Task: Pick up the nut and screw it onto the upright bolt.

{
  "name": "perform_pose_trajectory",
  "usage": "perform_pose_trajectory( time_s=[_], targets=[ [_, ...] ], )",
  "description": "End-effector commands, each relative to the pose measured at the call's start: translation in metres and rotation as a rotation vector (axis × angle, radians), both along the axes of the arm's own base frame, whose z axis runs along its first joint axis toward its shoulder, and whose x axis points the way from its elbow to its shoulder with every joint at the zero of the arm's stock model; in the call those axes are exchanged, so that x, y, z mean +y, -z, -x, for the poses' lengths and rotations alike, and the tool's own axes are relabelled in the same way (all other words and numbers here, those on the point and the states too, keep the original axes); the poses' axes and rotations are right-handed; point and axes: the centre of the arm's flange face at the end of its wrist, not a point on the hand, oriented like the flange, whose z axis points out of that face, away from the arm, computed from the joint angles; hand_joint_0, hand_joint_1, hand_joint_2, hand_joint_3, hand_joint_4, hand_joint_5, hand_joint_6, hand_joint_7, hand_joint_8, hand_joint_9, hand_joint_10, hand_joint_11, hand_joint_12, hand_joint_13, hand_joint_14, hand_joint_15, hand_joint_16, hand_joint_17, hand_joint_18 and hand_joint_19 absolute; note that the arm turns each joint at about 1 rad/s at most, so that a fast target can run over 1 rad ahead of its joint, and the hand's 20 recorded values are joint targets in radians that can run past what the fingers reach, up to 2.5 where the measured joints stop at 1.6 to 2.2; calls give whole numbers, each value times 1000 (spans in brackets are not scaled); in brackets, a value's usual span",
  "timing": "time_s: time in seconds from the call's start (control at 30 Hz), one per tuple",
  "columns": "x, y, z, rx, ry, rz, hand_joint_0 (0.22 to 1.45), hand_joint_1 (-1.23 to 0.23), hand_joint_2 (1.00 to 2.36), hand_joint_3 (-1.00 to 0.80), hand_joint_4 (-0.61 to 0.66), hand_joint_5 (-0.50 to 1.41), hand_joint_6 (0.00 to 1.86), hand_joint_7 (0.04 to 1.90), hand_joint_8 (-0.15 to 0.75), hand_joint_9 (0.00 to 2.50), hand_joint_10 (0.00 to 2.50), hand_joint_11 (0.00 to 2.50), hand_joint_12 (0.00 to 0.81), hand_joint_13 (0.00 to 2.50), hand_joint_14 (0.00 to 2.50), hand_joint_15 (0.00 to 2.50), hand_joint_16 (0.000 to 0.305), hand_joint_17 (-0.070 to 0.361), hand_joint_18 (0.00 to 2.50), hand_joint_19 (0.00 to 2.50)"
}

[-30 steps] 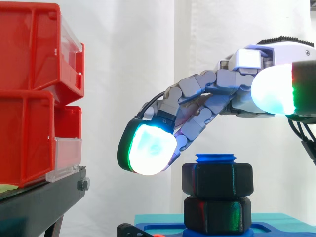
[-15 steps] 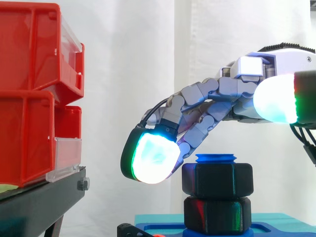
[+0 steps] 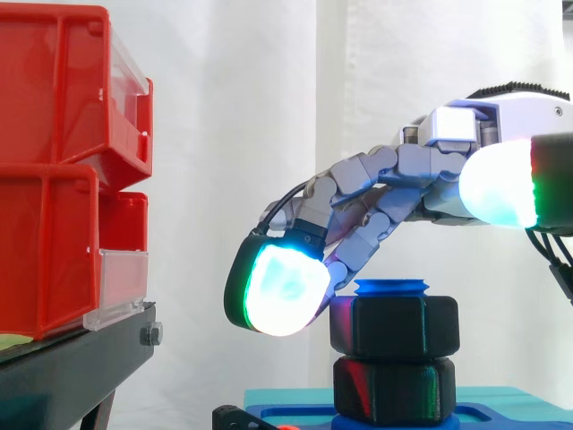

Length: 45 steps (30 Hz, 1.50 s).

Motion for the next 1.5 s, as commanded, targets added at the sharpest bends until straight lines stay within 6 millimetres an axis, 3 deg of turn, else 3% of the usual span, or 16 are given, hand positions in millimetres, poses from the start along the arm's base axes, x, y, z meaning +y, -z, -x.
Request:
perform_pose_trajectory(
  time_s=[0.0, 0.27, 0.43, 0.9, 1.17, 1.47],
  targets=[
    [0, 0, 1, 5, 0, 2, 443, -111, 1000, -500, 215, -114, 503, 774, 277, 773, 0, 0, 380, 352, 0, 0, 53, 119, 118, 0],
    [0, -1, 0, 2, 0, 2, 447, -100, 1000, -500, 233, -94, 503, 794, 273, 782, 0, 0, 376, 357, 0, 0, 52, 118, 121, 0],
    [-3, 1, 1, 4, 3, 2, 454, -88, 1000, -500, 275, -61, 505, 934, 281, 840, 0, 0, 374, 385, 0, 0, 50, 112, 144, 0],
    [-16, -2, 1, -22, 5, 3, 471, -102, 1000, -500, 256, -5, 505, 1078, 269, 1012, 0, 0, 344, 505, 0, 0, 42, 94, 252, 0],
    [-28, -4, 2, -33, 13, 7, 480, -138, 1000, -500, 202, 41, 505, 1238, 238, 1304, 0, 0, 295, 667, 0, 0, 38, 86, 396, 0],
    [-43, -3, 6, -28, 10, 9, 485, -188, 1000, -500, 154, 85, 503, 1371, 142, 1577, 0, 0, 235, 843, 0, 0, 33, 75, 594, 0]
  ],
)
